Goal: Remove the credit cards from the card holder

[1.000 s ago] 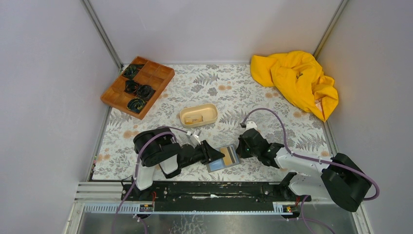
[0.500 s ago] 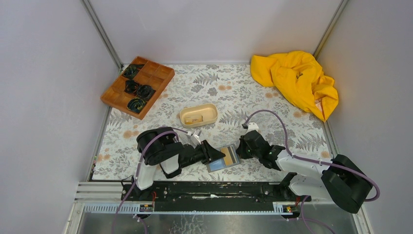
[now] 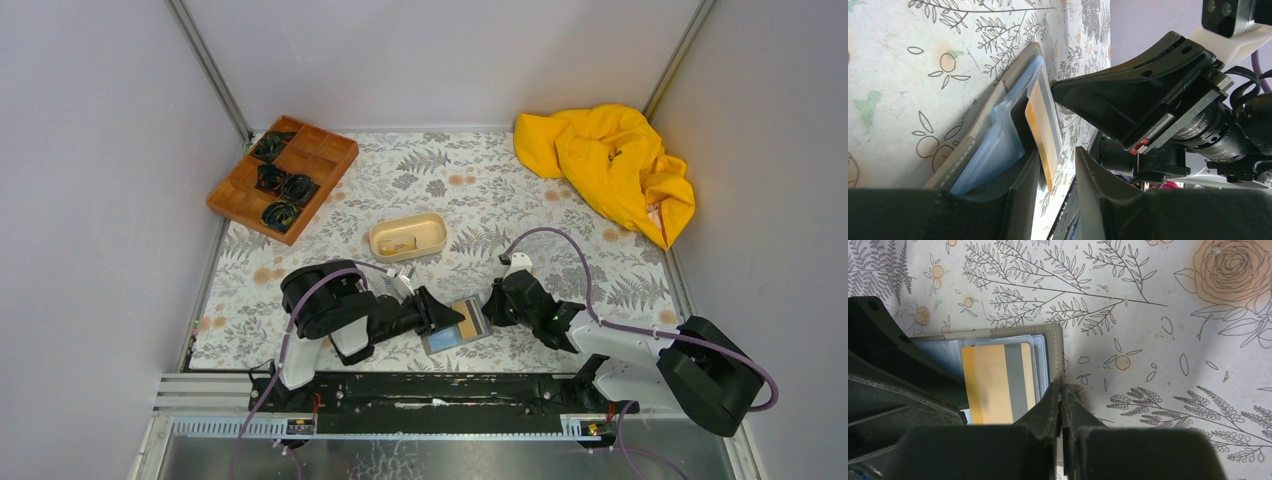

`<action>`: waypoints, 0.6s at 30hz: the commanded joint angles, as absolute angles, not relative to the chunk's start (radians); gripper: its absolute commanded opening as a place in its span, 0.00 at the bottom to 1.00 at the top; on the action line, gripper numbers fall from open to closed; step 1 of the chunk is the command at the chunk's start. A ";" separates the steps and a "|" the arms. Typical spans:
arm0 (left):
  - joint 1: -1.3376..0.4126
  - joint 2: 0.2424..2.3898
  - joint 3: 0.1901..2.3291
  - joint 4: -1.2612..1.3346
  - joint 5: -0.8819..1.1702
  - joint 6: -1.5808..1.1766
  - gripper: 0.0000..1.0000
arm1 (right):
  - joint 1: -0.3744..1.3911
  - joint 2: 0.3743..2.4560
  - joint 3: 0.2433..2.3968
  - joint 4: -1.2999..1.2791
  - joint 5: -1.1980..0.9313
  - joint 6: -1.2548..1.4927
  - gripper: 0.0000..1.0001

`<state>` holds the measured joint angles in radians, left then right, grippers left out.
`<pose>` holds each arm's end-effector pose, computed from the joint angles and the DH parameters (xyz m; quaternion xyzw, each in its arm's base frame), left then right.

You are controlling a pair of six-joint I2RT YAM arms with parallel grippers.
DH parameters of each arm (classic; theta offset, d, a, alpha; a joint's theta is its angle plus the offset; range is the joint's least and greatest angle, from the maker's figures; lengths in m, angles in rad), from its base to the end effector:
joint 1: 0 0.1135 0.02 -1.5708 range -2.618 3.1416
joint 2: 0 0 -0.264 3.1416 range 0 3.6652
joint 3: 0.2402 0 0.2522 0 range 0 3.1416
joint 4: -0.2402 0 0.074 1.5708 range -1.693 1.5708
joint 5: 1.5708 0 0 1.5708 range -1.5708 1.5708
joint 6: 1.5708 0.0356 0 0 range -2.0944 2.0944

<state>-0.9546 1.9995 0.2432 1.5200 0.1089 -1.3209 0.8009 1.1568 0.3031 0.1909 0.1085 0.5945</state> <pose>0.1413 -0.2062 0.0762 -0.1097 0.7774 -0.5788 0.2205 0.1463 0.1454 0.1427 -0.0688 0.8951 0.2440 0.3669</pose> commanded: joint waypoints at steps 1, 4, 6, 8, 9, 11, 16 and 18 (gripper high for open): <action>-0.962 1.974 0.267 1.595 0.125 -1.321 0.39 | 0.837 1.195 0.265 0.158 0.021 0.627 0.00; -0.962 1.976 0.269 1.591 0.122 -1.318 0.40 | 0.836 1.191 0.264 0.157 0.021 0.629 0.00; -0.963 1.991 0.273 1.589 0.120 -1.321 0.40 | 0.836 1.184 0.264 0.151 0.023 0.629 0.00; -0.963 2.008 0.278 1.588 0.118 -1.324 0.40 | 0.837 1.177 0.264 0.146 0.023 0.628 0.00; -0.964 2.017 0.282 1.590 0.118 -1.325 0.40 | 0.837 1.174 0.264 0.144 0.023 0.628 0.00; -0.967 2.032 0.292 1.591 0.116 -1.327 0.40 | 0.839 1.171 0.261 0.144 0.022 0.630 0.00; -0.975 2.068 0.331 1.589 0.120 -1.333 0.39 | 0.847 1.176 0.251 0.154 0.020 0.638 0.00; -0.978 2.079 0.339 1.589 0.122 -1.334 0.39 | 0.848 1.182 0.244 0.163 0.021 0.641 0.00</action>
<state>-0.9646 2.0464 0.3023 1.5311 0.1131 -1.3369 0.8082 1.1584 0.2859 0.2302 0.1059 0.6117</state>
